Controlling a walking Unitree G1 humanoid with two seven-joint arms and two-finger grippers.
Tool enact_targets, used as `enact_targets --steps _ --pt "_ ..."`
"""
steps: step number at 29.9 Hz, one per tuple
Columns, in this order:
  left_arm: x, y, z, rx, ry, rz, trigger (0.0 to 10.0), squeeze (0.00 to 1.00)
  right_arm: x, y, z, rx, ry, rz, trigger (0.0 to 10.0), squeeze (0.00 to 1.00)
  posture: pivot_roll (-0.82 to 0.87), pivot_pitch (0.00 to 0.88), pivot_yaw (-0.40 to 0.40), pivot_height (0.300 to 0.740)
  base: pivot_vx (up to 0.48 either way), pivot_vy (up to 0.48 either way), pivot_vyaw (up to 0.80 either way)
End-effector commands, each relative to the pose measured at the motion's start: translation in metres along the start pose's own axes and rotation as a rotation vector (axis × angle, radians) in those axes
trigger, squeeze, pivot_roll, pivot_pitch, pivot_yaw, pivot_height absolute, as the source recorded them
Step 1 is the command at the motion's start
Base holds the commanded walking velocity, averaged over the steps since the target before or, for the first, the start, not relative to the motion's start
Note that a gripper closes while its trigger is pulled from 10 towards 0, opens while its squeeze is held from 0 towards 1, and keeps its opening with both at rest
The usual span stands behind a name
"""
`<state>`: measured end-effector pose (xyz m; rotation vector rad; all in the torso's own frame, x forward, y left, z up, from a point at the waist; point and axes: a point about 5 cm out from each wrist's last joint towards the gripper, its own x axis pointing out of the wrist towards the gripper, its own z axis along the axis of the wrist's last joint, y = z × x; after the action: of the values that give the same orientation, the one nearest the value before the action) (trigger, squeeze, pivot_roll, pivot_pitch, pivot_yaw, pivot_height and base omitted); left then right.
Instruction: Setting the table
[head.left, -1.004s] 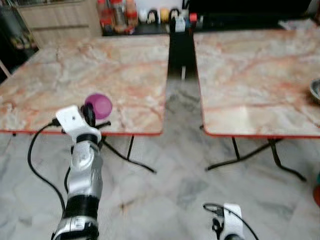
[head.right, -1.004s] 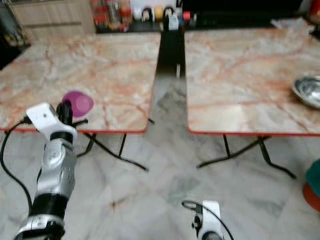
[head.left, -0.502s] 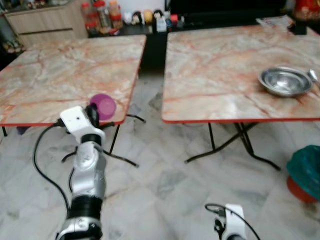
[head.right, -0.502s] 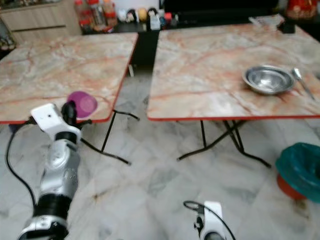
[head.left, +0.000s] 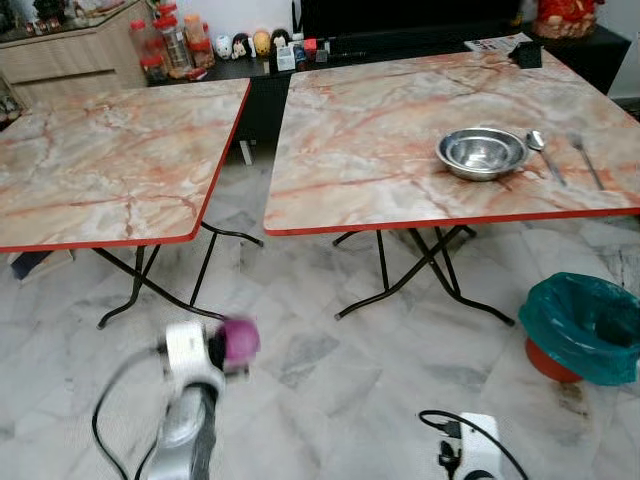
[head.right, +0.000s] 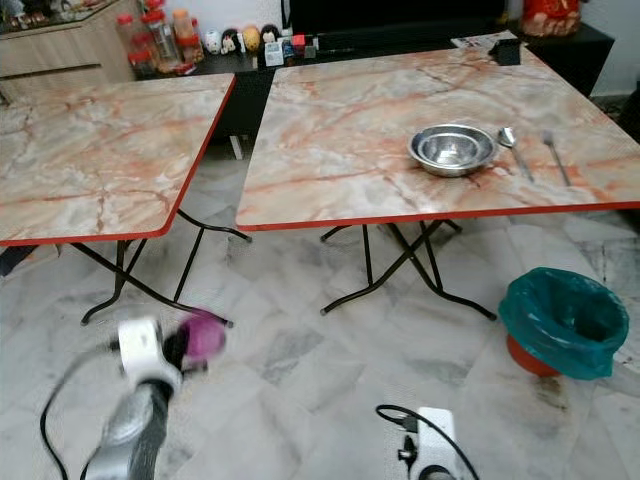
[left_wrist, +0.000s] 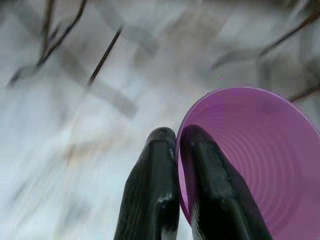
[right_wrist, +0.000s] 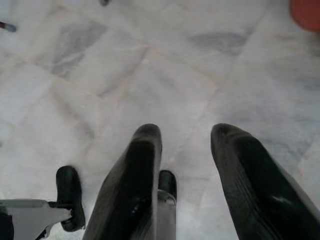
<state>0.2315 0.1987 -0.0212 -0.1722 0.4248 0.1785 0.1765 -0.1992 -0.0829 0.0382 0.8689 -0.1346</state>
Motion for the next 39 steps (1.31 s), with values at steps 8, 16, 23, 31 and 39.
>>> enact_targets --steps 8,16,23,31,39 --pt "-0.033 0.049 -0.069 0.073 0.331 0.155 10.0 0.0 0.001 0.014 0.002 0.005 -0.003 0.043 10.0 0.0 0.07 0.036 0.076 0.74 0.1 0.0 0.0" --pt "-0.04 0.05 -0.083 0.071 0.415 0.182 10.0 0.0 0.002 0.012 0.004 -0.015 -0.008 0.038 10.0 0.0 0.05 0.035 0.073 0.74 0.343 0.0 0.0" --pt "-0.039 0.05 -0.084 0.064 0.42 0.197 10.0 0.0 0.001 0.009 0.004 -0.054 -0.011 0.037 10.0 0.0 0.05 0.034 0.065 0.74 0.392 0.0 0.18" --pt "-0.039 0.049 -0.085 0.068 0.425 0.193 10.0 0.0 0.001 0.006 0.004 -0.045 -0.005 0.031 10.0 0.0 0.04 0.018 0.061 0.74 0.441 0.0 0.21" --pt "-0.039 0.046 -0.087 0.071 0.433 0.18 10.0 0.0 0.002 0.006 0.005 -0.045 -0.006 0.038 10.0 0.0 0.04 0.0 0.058 0.74 0.48 0.0 0.0"
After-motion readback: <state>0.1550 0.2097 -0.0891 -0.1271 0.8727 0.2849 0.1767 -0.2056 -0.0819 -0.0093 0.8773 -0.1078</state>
